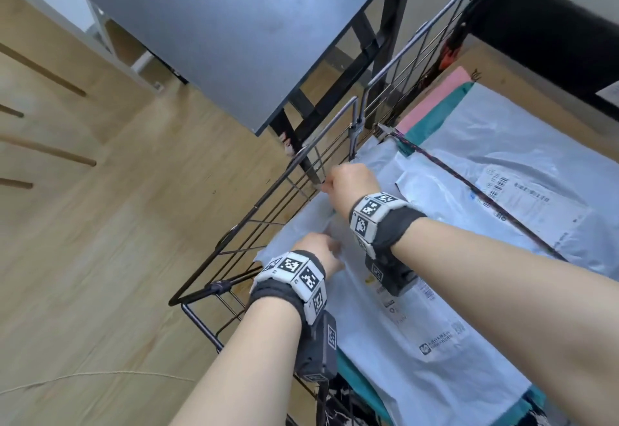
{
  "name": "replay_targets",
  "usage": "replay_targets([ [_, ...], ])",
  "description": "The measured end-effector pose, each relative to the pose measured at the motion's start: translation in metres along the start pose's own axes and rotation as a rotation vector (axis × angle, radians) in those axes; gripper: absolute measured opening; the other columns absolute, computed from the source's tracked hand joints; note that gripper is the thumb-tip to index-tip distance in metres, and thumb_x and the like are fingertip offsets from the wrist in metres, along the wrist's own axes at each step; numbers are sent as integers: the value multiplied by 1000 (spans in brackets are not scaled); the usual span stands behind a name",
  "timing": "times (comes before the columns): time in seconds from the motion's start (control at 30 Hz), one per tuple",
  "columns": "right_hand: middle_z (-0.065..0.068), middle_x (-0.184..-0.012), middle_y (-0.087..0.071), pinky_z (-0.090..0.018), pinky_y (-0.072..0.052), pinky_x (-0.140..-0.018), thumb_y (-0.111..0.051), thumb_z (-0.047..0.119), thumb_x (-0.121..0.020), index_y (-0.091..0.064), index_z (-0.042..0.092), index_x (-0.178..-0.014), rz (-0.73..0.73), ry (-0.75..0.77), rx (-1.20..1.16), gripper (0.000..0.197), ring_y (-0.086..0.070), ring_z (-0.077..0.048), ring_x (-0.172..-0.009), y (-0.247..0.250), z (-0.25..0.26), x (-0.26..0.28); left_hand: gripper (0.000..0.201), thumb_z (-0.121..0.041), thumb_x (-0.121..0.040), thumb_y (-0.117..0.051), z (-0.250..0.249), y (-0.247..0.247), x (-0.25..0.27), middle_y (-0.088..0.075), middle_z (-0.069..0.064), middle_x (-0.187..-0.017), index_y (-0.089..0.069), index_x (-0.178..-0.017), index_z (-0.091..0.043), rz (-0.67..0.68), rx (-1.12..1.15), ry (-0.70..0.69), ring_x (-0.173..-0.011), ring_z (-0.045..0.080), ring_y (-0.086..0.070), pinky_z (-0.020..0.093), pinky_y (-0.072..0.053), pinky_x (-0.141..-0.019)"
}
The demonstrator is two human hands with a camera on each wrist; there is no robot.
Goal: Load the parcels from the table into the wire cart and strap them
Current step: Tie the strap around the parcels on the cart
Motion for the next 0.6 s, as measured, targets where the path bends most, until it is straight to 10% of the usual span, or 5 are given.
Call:
replay_targets([
  [0.6, -15, -106, -62, -31, -42, -71, -46, -7, -87, -61, 3, -108, 31, -60, -14, 28, -60, -29, -100, 12, -4, 26, 37, -24, -96, -46, -2, -4, 8, -49, 6, -140, -54, -131, -14, 47, -57, 41, -123, 25, -49, 34, -42, -102],
])
Point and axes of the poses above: each hand's wrist, its own x-axis away from the middle knuckle, its own y-axis out of the back of the hand, z = x × y, the point moved 1 cm from there along -x, towards the middle knuckle
